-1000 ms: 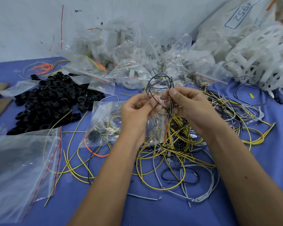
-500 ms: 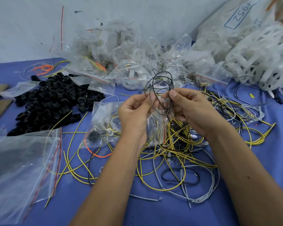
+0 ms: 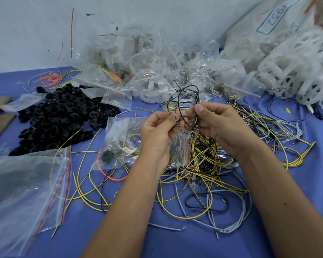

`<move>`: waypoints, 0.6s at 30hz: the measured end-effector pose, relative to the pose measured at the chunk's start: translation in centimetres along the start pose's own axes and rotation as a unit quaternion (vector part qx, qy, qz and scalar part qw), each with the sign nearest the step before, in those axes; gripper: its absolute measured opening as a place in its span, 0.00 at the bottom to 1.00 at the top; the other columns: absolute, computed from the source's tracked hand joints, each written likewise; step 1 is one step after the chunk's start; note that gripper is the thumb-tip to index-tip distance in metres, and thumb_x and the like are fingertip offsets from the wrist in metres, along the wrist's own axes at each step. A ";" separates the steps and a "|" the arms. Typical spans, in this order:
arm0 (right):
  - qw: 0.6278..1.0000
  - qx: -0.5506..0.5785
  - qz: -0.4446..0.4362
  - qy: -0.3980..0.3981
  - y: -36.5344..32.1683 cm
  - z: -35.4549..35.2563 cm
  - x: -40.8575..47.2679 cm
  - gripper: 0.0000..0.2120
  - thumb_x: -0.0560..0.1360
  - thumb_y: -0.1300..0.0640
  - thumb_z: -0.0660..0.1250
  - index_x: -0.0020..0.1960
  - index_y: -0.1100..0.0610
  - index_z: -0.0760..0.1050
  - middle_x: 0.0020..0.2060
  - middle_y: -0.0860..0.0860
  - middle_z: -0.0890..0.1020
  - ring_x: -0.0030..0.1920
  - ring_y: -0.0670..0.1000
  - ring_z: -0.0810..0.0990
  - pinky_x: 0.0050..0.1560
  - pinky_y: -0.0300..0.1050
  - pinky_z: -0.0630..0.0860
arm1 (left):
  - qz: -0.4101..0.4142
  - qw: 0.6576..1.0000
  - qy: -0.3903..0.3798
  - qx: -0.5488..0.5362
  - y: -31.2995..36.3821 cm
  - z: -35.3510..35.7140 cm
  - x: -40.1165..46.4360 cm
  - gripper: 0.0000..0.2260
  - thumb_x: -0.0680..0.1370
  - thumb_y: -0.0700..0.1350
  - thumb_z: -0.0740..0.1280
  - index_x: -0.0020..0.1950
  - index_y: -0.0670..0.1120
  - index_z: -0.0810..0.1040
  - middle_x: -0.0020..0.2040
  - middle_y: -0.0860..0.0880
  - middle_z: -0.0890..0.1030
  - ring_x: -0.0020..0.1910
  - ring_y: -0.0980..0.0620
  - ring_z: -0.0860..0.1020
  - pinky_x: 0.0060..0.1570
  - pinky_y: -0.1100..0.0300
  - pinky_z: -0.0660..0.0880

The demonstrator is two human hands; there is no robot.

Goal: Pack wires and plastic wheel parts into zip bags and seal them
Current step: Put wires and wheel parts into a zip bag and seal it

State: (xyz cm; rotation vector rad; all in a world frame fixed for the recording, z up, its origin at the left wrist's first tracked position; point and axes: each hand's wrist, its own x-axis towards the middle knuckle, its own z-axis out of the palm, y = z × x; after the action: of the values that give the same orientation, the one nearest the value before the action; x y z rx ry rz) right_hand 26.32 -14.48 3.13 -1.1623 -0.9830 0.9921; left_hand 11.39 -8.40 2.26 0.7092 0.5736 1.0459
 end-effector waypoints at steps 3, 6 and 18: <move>0.999 0.021 0.012 -0.028 -0.1 0.0 -0.1 0.11 0.76 0.51 0.69 0.50 0.57 0.85 0.48 0.58 0.86 0.45 0.60 0.85 0.44 0.50 0.81 | 0.006 1.000 0.007 -0.011 0.0 -0.1 0.1 0.10 0.78 0.30 0.69 0.39 0.41 0.77 0.36 0.46 0.84 0.34 0.53 0.83 0.36 0.65 0.81; 0.999 0.012 0.029 -0.026 -0.1 -0.1 0.0 0.10 0.75 0.52 0.70 0.48 0.57 0.86 0.47 0.58 0.86 0.47 0.59 0.83 0.50 0.52 0.78 | 0.015 1.000 -0.002 0.002 0.0 -0.1 0.2 0.09 0.78 0.31 0.70 0.41 0.41 0.76 0.36 0.45 0.84 0.33 0.52 0.84 0.36 0.63 0.81; 0.975 0.049 -0.030 0.214 -0.4 -1.1 0.5 0.05 0.73 0.61 0.75 0.48 0.60 0.82 0.35 0.55 0.86 0.31 0.48 0.82 0.30 0.35 0.75 | 0.213 0.832 0.040 0.511 -1.7 -0.8 -0.2 0.20 0.69 0.62 0.76 0.42 0.49 0.73 0.38 0.53 0.77 0.37 0.53 0.75 0.39 0.57 0.73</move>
State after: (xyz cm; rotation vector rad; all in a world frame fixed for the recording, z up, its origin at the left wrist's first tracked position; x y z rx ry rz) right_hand 27.57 -14.38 3.47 -1.1921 -0.6122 0.6931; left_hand 11.73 -8.97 0.47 1.8093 1.1033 1.1412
